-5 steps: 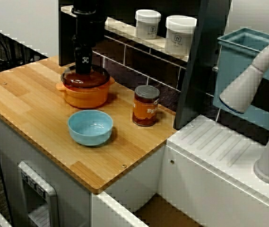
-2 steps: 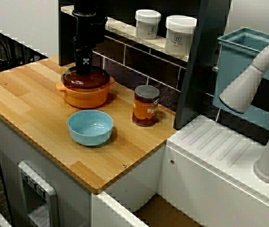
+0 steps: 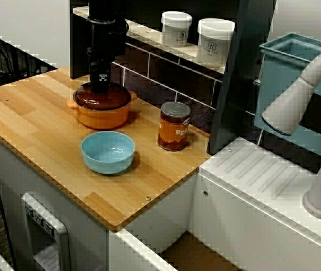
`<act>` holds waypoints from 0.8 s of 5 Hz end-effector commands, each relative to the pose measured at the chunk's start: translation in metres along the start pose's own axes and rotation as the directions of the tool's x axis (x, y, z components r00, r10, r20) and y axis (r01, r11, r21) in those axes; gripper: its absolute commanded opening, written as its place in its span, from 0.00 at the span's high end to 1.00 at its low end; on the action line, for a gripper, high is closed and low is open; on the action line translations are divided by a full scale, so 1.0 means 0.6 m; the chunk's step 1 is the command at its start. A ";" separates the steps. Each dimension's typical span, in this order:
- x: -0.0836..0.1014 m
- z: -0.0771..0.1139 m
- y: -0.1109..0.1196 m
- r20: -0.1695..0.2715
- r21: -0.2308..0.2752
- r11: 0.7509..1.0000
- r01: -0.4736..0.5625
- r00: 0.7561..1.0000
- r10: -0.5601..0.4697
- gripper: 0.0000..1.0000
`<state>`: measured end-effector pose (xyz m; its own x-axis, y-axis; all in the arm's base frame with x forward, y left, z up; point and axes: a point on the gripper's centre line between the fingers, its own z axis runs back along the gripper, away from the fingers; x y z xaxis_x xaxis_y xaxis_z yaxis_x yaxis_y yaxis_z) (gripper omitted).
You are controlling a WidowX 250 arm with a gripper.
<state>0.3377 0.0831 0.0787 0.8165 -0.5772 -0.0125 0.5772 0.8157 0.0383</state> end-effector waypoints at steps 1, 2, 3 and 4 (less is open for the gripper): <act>-0.017 0.032 -0.012 0.025 0.056 0.998 -0.018 1.000 0.017 0.16; -0.018 0.031 -0.010 0.021 0.050 0.998 -0.028 0.999 0.027 0.00; -0.020 0.033 -0.007 0.024 0.043 0.998 -0.036 0.999 0.035 0.00; -0.024 0.039 -0.006 0.032 0.038 0.998 -0.045 0.999 0.044 0.00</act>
<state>0.3292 0.0830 0.0772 0.8367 -0.5466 -0.0345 0.5474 0.8366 0.0207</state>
